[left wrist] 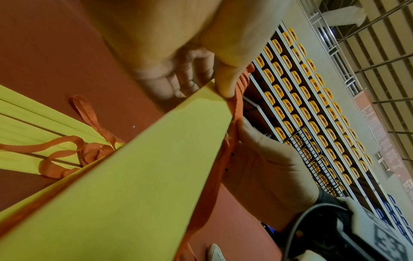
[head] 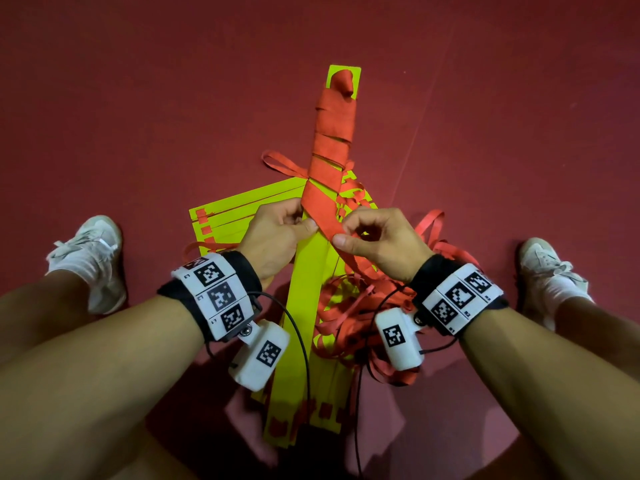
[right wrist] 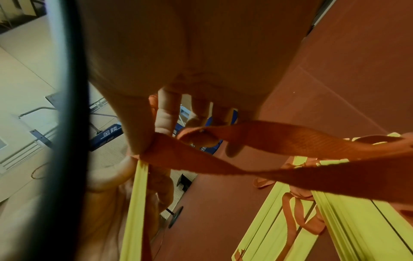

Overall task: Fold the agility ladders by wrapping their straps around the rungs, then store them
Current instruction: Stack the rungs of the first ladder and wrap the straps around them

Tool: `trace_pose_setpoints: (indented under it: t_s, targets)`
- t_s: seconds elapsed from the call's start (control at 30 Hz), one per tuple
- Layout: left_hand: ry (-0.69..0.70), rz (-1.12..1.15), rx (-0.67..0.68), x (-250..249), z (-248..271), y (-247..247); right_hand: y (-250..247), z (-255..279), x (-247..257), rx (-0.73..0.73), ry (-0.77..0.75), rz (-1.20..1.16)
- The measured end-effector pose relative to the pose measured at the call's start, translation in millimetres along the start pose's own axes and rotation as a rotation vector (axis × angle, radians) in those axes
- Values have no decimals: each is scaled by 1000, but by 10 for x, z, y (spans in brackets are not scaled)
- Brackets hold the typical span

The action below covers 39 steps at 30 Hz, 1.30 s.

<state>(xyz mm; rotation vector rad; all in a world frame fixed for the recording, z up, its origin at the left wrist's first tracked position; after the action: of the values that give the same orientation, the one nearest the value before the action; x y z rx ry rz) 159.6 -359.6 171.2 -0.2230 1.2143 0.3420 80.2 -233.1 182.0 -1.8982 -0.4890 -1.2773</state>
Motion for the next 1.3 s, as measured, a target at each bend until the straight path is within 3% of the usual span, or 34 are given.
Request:
trace_pose_setpoints:
  t_s: [0.43, 0.63, 0.7, 0.77, 0.97, 1.07, 1.17, 1.3]
  targets:
    - [-45, -50, -61, 118, -98, -85, -125, 28, -86, -146, 115, -84]
    - [-65, -46, -73, 167, -117, -93, -113, 14, -87, -38, 86, 106]
    - [-76, -25, -59, 148, -94, -73, -70, 14, -88, -27, 105, 56]
    - [-99, 4, -32, 170, -88, -48, -8, 17, -91, -12, 123, -13]
    - [-73, 111, 70, 133, -34, 99, 6, 2, -135, 21, 101, 166]
    - [-121, 223, 112, 127, 6, 195, 43, -4, -102, 50, 79, 139]
    - [-129, 152, 152, 144, 21, 279, 101, -8, -52, 88, 36, 79]
    - [-93, 23, 154, 133, 41, 347, 217, -11, -31, 110, 46, -235]
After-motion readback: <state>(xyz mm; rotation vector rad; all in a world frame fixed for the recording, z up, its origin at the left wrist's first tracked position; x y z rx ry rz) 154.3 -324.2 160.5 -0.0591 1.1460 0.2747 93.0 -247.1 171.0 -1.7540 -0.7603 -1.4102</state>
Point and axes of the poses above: each hand's wrist, its own z-axis away from the middle knuckle, its own y-axis out of the palm, x = y × z, the point moved 9 cm from there along -z, towards the middle knuckle, and after that the axes turned 8 degrees about -y, right-handed, at the moved point
